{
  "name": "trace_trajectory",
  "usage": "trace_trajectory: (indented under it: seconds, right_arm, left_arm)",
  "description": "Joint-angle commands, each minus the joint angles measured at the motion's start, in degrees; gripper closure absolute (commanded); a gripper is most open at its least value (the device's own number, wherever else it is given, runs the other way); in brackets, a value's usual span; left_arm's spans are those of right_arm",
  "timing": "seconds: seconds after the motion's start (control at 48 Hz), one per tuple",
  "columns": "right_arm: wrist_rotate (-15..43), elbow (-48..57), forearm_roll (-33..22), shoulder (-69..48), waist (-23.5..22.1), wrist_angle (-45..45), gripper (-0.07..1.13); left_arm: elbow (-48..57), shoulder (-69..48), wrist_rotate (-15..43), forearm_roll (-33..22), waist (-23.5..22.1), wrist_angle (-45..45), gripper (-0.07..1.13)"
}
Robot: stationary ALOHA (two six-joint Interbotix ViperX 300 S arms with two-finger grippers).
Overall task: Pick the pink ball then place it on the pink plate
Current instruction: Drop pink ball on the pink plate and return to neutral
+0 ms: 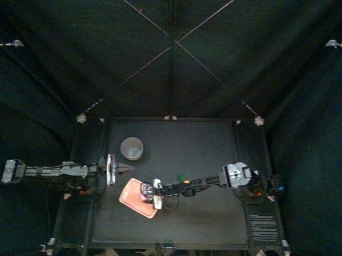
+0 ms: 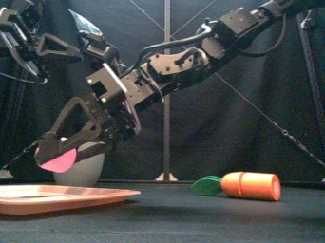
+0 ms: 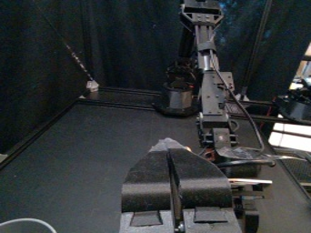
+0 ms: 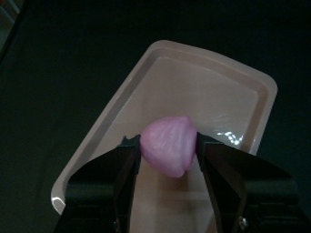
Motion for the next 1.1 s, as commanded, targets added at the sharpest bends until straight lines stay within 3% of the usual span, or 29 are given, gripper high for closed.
trace_trajectory:
  seconds: [0.021,0.125,0.208,0.396,0.667,1.104]
  right_arm:
    - [-0.09,-1.49,1.23,-1.67,-0.26,-0.35,0.23]
    - [-0.18,-1.32,1.49,-2.2,-0.26,-0.88,0.05]
    - [-0.26,-0.79,1.23,-2.72,-0.18,-1.85,-0.01]
    - [-0.35,4.48,0.35,-7.65,-0.26,-7.91,0.0]
    - [-0.62,20.83,-1.41,-21.88,-1.93,-18.11,0.0]
    - [-0.79,33.49,-2.11,-34.28,-5.71,-24.61,0.0]
  left_arm:
    - [-0.7,0.09,0.09,0.09,0.18,-0.35,1.06]
    - [-0.7,0.09,0.09,0.18,0.44,-0.44,1.07]
    - [-0.7,0.09,0.09,0.09,0.44,-0.44,1.07]
    - [-0.44,0.09,0.0,0.0,0.44,-0.44,1.06]
    - [-0.26,0.09,0.0,0.0,0.26,-0.44,1.07]
    - [0.79,0.0,-0.26,0.0,-0.09,-0.44,1.07]
